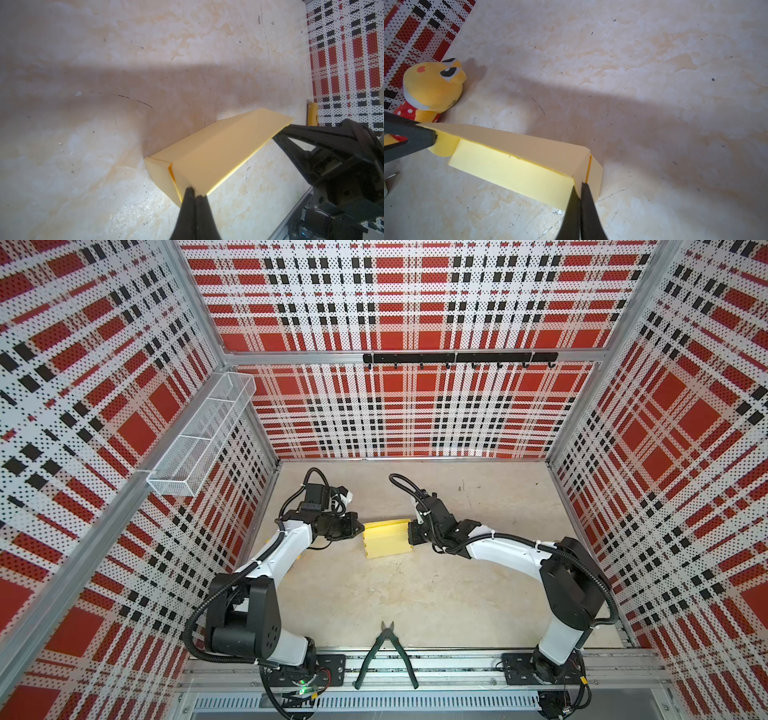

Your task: Fold the paper box

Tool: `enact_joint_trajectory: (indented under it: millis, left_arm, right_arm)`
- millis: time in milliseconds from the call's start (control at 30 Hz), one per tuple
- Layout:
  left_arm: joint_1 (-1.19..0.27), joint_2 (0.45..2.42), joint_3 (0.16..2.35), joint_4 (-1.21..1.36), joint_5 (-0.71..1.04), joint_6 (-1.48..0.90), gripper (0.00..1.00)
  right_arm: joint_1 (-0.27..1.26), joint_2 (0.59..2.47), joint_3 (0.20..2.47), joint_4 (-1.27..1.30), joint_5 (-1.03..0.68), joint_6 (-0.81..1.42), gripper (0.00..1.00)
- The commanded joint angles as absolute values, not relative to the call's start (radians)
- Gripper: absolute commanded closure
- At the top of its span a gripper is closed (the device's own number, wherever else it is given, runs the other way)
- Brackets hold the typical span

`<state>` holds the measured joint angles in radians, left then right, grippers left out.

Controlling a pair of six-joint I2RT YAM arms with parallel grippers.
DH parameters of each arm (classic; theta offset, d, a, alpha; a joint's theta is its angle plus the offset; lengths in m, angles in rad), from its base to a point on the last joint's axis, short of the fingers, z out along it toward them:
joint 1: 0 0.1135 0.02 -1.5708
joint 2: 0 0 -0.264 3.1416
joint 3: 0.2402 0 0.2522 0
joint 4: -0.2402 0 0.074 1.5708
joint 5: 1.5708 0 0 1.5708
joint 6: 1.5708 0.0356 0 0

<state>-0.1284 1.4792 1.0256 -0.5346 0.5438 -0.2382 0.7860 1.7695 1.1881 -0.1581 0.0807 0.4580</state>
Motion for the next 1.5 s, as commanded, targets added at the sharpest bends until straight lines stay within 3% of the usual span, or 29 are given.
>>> enact_joint_trajectory:
  millis: [0,233,733,933,1200,1467]
  left_arm:
    - [-0.182,1.512,0.994,-0.555,0.544,-0.229,1.00]
    - [-0.233,1.473,0.985,-0.597,0.409,-0.001,1.00]
    - [-0.323,1.493,1.003,-0.617,0.261,0.125,1.00]
    - [-0.367,1.559,1.104,-0.629,0.235,0.187,1.00]
    - [-0.388,1.614,1.135,-0.598,0.216,0.232,1.00]
    - [-0.423,1.641,1.146,-0.594,0.209,0.255,1.00]
  right_arm:
    - [0.822,1.782,1.140,-0.189,0.027,0.480,1.00]
    - [0.834,1.743,1.084,-0.141,0.058,0.491,1.00]
    - [0.851,1.733,1.064,-0.083,0.072,0.505,1.00]
    - [0.853,1.715,1.056,-0.072,0.072,0.510,1.00]
    - [0.852,1.614,0.933,0.007,0.059,0.503,0.75]
    - [0.831,1.474,0.857,0.001,-0.039,0.500,0.64]
